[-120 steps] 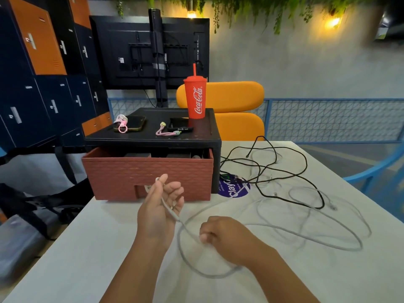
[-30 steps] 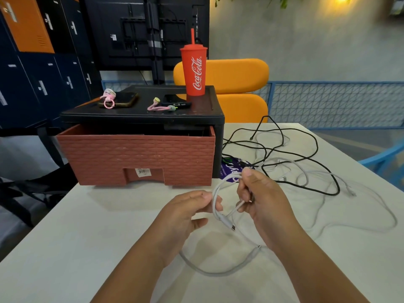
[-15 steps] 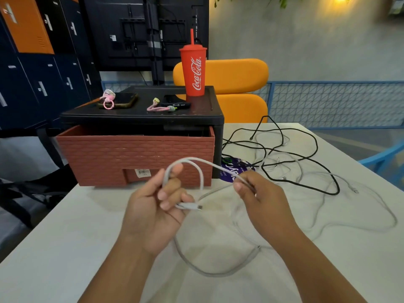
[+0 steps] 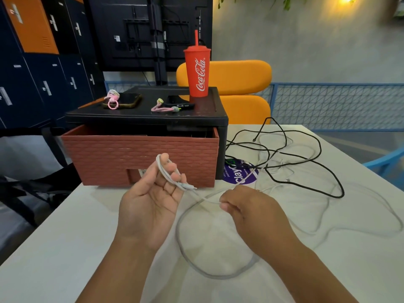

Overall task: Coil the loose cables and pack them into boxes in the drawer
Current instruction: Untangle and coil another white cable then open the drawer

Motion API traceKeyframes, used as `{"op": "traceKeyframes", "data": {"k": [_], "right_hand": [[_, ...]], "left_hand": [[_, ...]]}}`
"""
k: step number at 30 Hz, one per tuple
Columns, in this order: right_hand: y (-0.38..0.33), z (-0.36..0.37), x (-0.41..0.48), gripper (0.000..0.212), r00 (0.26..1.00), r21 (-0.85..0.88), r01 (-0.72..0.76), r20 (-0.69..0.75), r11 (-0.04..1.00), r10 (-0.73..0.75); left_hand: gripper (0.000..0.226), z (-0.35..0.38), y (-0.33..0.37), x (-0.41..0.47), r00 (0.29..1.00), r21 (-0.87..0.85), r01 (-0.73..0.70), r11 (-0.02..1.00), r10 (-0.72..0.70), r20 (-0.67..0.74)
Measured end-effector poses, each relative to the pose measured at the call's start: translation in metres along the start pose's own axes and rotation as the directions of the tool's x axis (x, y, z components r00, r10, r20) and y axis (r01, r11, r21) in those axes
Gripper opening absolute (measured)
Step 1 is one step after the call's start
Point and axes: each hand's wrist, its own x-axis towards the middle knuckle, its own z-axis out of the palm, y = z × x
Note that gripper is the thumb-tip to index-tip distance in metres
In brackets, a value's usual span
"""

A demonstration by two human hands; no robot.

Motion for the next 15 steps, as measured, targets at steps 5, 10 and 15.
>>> {"op": "traceKeyframes", "data": {"k": [5, 10, 15], "right_hand": [[-0.006, 0.005, -0.001, 0.006, 0.981, -0.073, 0.169, -0.084, 0.983, -0.175], [-0.014, 0.003, -0.002, 0.02, 0.956, -0.074, 0.243, -0.153, 0.967, -0.251], [-0.005, -0.006, -0.001, 0.017, 0.924, -0.004, 0.218, -0.322, 0.976, -0.208]], "left_hand": [[0.035, 0.006, -0.01, -0.005, 0.996, 0.229, -0.084, 0.97, 0.088, -0.007], [0.027, 0.002, -0.026, -0.006, 0.993, 0.745, -0.113, 0.658, 0.093, 0.069], [0.038, 0.004, -0.033, -0.014, 0.964, 0.823, -0.103, 0.559, -0.148, 0.221]]}}
